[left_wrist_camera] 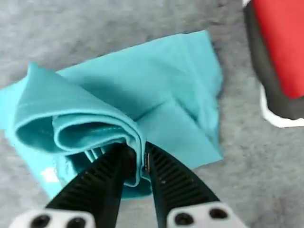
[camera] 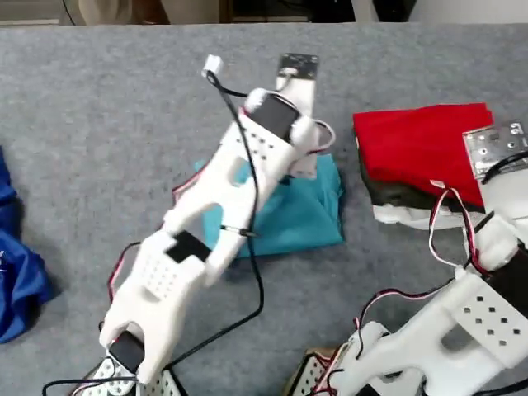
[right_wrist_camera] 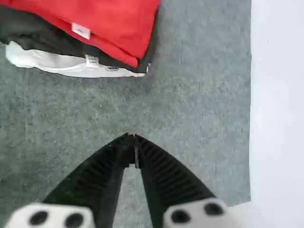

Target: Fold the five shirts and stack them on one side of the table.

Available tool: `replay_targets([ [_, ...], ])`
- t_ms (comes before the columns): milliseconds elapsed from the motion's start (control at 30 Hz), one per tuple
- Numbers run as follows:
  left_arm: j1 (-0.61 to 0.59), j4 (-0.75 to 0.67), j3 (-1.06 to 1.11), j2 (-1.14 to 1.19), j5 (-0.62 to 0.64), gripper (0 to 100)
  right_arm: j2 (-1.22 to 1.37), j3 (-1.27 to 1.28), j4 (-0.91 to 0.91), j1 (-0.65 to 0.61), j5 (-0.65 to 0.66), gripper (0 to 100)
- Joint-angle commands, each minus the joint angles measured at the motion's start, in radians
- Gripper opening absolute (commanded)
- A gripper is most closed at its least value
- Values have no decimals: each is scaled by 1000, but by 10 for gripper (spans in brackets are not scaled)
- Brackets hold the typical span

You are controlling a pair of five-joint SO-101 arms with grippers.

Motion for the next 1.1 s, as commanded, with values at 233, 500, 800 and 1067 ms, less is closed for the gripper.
replay_targets([
  [233,87,-11,-203,97,74,19,-18,1,18,28,-11,5],
  [500,143,-69,-256,183,124,19,-22,1,49,27,-15,5],
  [800,146,-78,-256,200,150,194,-18,15,55,18,3,7],
  [1067,-84,26,-379,35,71,170,-13,87,57,-259,-9,7],
])
